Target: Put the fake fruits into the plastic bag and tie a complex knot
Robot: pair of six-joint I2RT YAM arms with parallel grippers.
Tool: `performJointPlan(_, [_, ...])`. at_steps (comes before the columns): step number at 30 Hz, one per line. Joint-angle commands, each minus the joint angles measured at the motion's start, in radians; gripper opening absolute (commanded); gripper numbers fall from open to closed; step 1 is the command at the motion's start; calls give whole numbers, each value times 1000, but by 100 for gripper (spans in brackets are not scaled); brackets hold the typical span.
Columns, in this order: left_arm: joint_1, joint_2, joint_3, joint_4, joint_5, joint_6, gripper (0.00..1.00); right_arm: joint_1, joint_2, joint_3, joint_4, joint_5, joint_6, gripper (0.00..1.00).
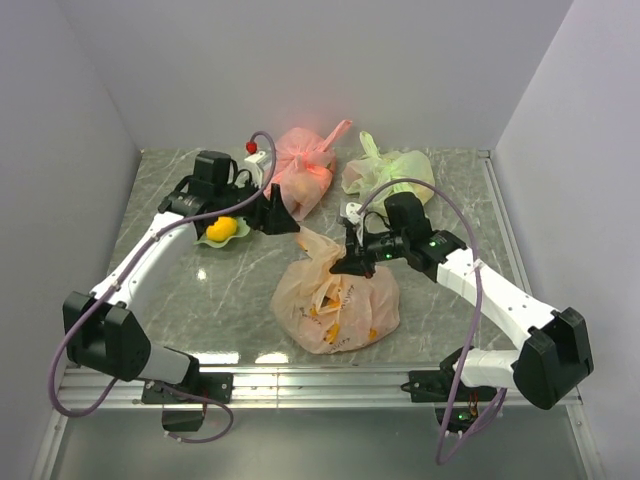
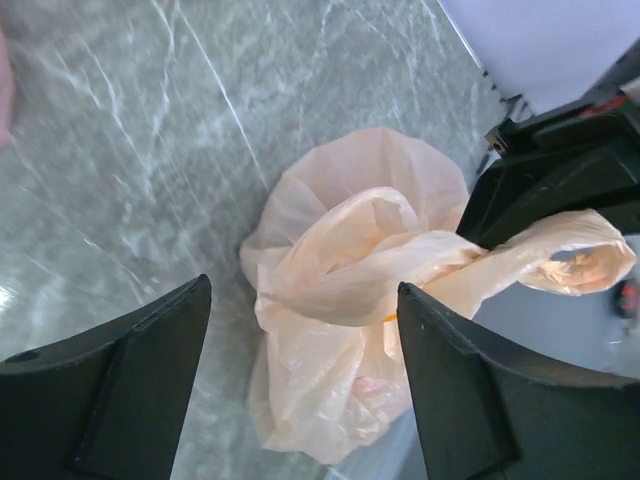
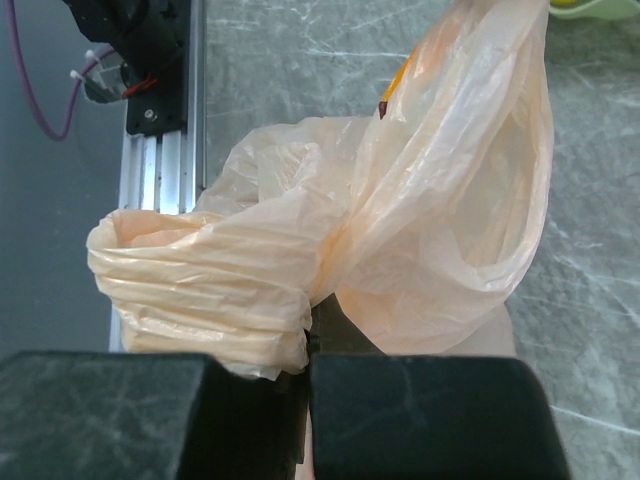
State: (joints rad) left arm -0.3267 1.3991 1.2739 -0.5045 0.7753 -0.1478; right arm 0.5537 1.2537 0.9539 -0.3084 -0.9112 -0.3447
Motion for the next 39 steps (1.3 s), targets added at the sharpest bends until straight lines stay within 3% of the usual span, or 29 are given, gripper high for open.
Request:
performJointPlan(1, [20,-6,-28,96,77,-136,81,8,-45,0,-3,-18,-69,0])
performJointPlan(5, [21,37,-67,173,171,-235,85,9,-48,-4,-12,-17,-102,0])
performJointPlan(11, [14,25,-159,280,242,-384,77,14,-56,-17,2,-12,-105,0])
performJointPlan(14, [12,21,-183,313,281,-420,51,11,-57,-24,15,-6,-97,0])
performJointPlan(15, [14,18,-183,313,283,-418,36,11,-57,-29,15,-6,-96,0])
performJointPlan(18, [18,-21,-185,356,280,-423,14,11,-62,-44,26,-3,-88,0])
performJointPlan(21, [18,-55,-174,379,289,-406,1,12,-63,-60,37,20,-65,0])
performJointPlan(27, [-29,-146,-125,227,239,-187,0,-35,-2,-69,152,78,228,0])
performJointPlan(31, [-185,-187,-100,72,55,30,1,-47,26,-78,245,145,439,0])
performJointPlan(32, [-272,-212,-110,61,-15,48,1,-49,26,-84,256,161,501,0])
performJointPlan(35, [-397,-255,-194,109,-164,50,1,-49,30,-92,287,221,599,0])
performJointPlan(39, [-520,-243,-268,175,-255,40,0,-49,29,-98,307,297,685,0])
